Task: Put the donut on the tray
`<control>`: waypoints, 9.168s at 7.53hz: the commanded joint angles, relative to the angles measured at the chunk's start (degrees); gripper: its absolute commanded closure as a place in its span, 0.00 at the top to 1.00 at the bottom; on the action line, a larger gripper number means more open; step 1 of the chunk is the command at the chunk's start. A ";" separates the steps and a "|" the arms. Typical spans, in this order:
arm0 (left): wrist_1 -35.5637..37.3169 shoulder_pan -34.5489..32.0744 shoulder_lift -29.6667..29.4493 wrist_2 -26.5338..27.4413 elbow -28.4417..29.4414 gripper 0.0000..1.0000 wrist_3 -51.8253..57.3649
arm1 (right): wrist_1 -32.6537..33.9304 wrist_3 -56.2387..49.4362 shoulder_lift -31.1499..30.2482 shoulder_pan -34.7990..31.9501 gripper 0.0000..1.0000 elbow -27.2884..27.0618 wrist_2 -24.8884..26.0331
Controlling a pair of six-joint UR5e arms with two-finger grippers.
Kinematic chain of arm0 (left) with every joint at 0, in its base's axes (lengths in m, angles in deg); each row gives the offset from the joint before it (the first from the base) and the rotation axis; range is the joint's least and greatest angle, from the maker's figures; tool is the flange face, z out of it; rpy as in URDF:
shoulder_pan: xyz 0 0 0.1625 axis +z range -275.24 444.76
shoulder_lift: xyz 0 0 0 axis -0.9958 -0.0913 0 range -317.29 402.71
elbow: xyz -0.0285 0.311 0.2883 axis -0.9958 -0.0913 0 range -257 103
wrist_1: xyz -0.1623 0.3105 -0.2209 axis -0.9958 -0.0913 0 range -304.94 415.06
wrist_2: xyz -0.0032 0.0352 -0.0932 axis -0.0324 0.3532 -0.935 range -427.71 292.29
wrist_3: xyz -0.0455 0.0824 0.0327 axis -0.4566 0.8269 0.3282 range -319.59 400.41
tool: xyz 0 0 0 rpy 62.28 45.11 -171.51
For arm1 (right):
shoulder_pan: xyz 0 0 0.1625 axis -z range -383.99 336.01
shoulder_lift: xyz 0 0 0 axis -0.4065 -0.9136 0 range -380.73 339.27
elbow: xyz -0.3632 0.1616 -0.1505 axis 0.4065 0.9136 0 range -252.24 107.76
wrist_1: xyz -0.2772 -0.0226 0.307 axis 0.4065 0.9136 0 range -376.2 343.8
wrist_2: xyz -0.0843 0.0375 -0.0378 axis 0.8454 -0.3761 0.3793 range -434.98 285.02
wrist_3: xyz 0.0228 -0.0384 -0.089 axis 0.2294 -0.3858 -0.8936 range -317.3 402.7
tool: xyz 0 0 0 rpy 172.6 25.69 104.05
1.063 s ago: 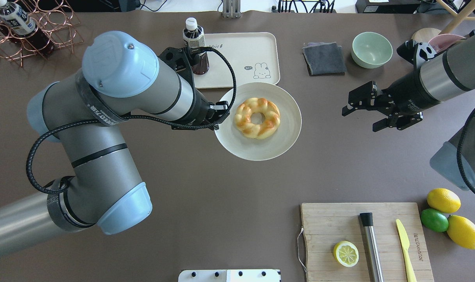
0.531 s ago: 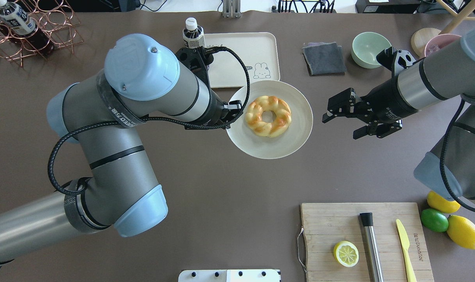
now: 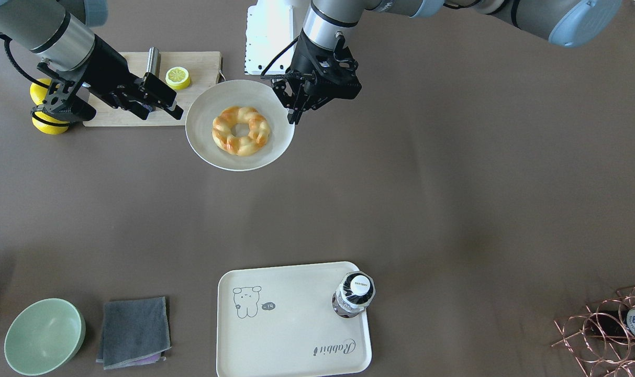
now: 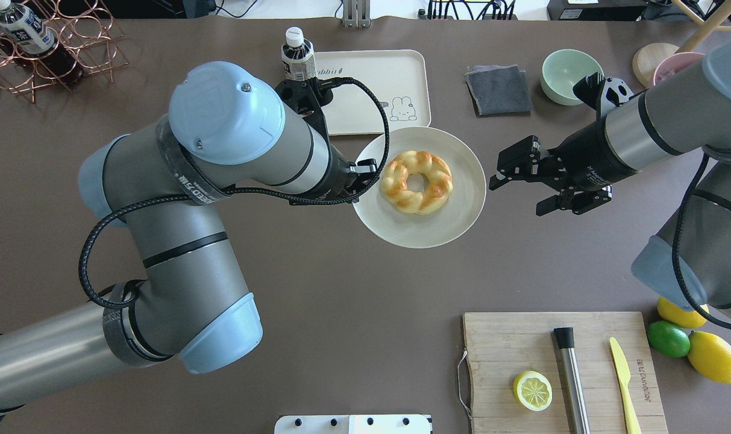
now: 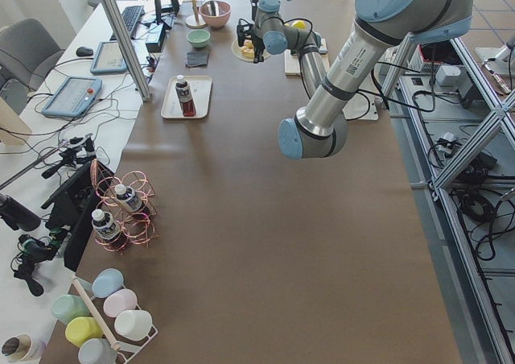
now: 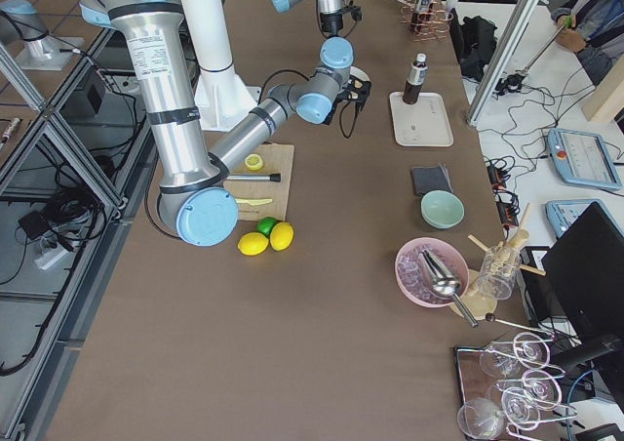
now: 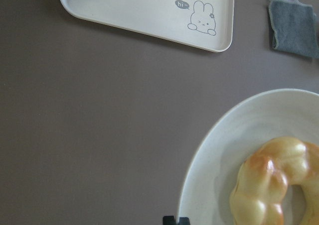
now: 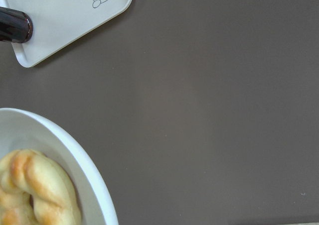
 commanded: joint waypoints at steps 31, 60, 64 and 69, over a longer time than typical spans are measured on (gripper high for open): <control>2.79 -6.12 17.35 -0.55 -15.26 0.96 -0.28 | -12.39 41.08 40.09 2.61 0.00 61.00 18.36; 2.39 -43.03 51.94 -21.91 -12.03 0.97 74.68 | 5.61 -80.70 -9.21 -45.27 1.00 37.28 -8.35; -0.81 -50.93 54.00 -32.46 0.36 0.97 80.72 | 7.21 -82.47 -9.74 -47.13 1.00 35.96 -8.35; -2.66 -56.57 56.20 -31.58 4.59 0.97 91.29 | 20.48 -81.95 -9.56 -45.02 1.00 24.89 -3.79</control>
